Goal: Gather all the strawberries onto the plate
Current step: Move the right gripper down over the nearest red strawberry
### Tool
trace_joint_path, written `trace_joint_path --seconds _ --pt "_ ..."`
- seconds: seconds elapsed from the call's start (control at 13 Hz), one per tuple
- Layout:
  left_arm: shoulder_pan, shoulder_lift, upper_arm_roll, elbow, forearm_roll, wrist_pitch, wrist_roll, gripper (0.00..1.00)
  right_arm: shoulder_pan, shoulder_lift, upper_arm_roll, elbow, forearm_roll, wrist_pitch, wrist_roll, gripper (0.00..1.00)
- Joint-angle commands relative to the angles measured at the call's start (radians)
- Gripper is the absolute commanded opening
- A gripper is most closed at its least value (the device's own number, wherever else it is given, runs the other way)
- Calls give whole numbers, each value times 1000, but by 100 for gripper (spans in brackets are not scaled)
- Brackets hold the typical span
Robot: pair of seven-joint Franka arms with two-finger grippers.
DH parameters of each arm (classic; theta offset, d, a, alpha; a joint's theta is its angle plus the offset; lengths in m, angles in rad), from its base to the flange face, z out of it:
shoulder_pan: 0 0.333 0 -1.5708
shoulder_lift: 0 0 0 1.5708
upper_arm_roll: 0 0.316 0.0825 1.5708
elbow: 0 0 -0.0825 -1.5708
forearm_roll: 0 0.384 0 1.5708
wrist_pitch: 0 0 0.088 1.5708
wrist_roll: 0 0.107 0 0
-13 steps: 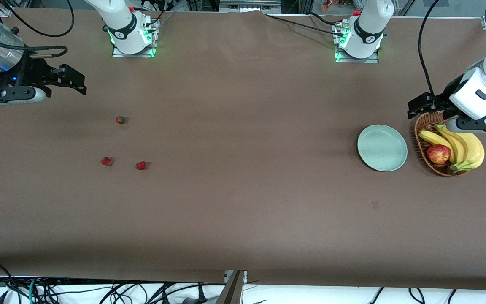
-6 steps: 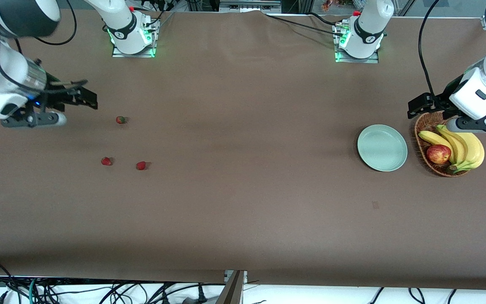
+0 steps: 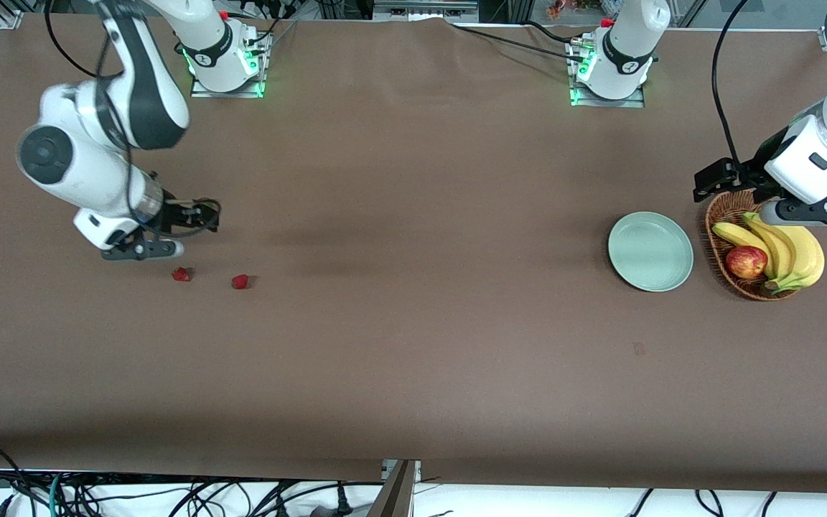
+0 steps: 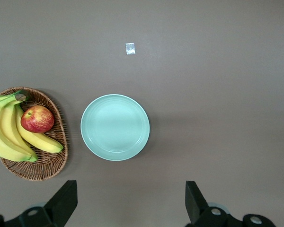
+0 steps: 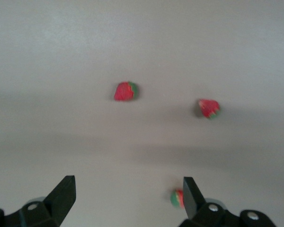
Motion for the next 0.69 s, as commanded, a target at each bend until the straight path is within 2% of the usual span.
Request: trace_joint_path --seconds 0.0,0.23,0.46,0.62 --pt "-7 -4 9 -1 -26 3 -4 100 7 129 0 11 -1 159 8 99" --pt "-7 -4 9 -1 -26 3 -4 100 13 240 0 28 7 291 10 99" --pt "-7 -1 9 -1 -26 5 -4 100 16 287 0 68 24 302 36 97" --pt "-7 2 9 -1 -26 5 -4 100 24 323 0 65 31 346 38 91"
